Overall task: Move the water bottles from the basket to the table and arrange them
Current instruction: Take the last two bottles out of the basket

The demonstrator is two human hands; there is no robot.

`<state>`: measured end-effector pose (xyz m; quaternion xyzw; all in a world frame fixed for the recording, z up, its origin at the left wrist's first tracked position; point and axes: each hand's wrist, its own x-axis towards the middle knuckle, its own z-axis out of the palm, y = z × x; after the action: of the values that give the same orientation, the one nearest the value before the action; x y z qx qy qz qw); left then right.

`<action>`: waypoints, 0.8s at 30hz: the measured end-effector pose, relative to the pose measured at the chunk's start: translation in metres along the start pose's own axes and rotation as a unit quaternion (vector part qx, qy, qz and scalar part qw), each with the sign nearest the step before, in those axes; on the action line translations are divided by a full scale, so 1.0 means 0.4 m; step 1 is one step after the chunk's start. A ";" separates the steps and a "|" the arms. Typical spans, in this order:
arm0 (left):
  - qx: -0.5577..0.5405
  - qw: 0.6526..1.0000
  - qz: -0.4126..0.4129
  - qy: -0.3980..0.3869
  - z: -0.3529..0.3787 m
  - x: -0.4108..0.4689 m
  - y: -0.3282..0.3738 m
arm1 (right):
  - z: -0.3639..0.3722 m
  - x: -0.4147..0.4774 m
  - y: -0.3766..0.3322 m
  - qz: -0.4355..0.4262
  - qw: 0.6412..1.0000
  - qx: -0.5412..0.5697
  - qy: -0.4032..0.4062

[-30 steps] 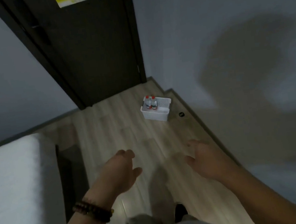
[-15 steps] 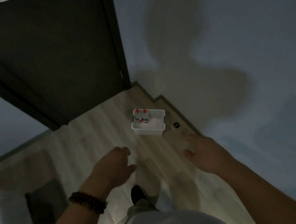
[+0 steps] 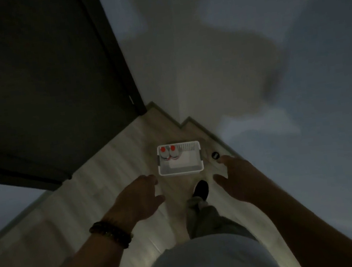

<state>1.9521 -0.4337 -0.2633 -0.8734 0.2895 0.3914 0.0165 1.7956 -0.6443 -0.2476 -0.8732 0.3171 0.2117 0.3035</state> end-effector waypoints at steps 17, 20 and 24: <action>-0.067 0.994 0.008 -0.081 -0.060 0.684 -0.138 | 0.040 0.750 -0.079 0.021 0.986 -0.035 -0.160; -0.033 0.994 0.014 -0.099 0.023 0.817 -0.194 | 0.150 0.861 -0.046 0.039 0.980 -0.046 -0.188; -0.029 0.989 0.008 -0.142 0.129 1.010 -0.283 | 0.329 1.010 0.000 0.090 0.978 0.004 -0.189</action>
<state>2.1887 -0.5252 -0.6013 -0.8065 0.2800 0.5200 0.0288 2.0588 -0.7286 -0.5703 -0.7842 0.3315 0.3984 0.3412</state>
